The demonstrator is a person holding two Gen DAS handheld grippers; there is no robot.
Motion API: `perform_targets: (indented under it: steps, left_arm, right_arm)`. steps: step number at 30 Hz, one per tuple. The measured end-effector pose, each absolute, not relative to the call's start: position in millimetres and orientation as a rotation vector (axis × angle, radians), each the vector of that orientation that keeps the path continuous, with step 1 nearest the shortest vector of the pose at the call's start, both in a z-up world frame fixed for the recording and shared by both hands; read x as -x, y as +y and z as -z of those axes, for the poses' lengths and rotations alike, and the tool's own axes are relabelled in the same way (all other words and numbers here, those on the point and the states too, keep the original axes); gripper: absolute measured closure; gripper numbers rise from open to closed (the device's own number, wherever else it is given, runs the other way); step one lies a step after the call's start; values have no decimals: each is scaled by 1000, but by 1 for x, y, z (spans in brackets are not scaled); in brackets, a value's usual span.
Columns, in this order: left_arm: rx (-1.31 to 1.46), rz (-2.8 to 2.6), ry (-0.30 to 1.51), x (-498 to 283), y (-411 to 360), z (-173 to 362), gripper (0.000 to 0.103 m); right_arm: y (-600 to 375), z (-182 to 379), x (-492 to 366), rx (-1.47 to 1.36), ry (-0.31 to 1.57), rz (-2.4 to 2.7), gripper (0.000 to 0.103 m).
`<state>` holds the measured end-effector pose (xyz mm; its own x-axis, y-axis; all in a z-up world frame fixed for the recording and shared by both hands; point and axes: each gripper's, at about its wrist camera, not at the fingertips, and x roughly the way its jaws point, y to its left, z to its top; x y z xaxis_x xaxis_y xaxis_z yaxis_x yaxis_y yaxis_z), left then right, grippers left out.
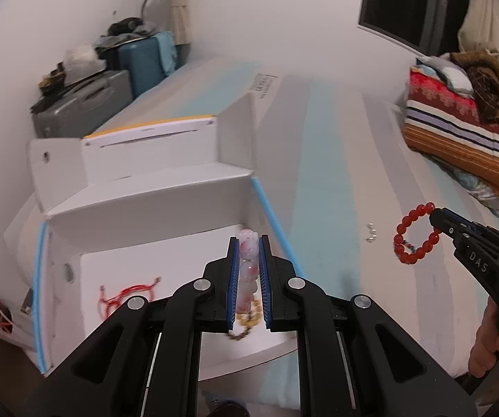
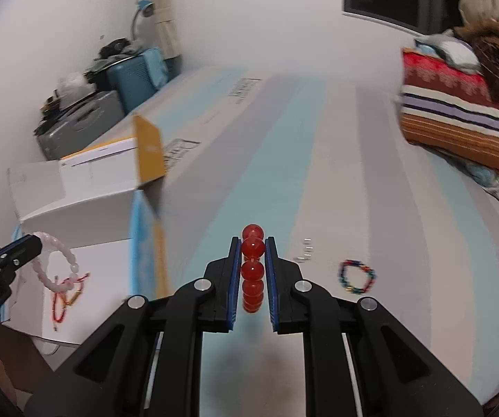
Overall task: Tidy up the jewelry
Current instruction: 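Carry both held bracelets over the open white box with both tools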
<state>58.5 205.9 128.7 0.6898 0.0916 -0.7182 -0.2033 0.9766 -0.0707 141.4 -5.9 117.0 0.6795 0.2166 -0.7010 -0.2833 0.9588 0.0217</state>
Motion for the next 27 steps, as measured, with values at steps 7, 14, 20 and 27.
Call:
perform_targets:
  steps: [7, 14, 20, 27]
  left_arm:
    - [175, -235, 798, -33, 253, -124, 92]
    - [206, -310, 815, -12, 296, -111, 92]
    - [216, -344, 834, -1, 316, -100, 92]
    - [228, -371, 859, 6, 335, -86, 92]
  right_arm:
    - [53, -123, -120, 135, 750, -367, 90]
    - [104, -115, -103, 171, 758, -451, 90]
    - [137, -101, -95, 197, 775, -497, 90]
    - [163, -83, -94, 220, 804, -520, 90]
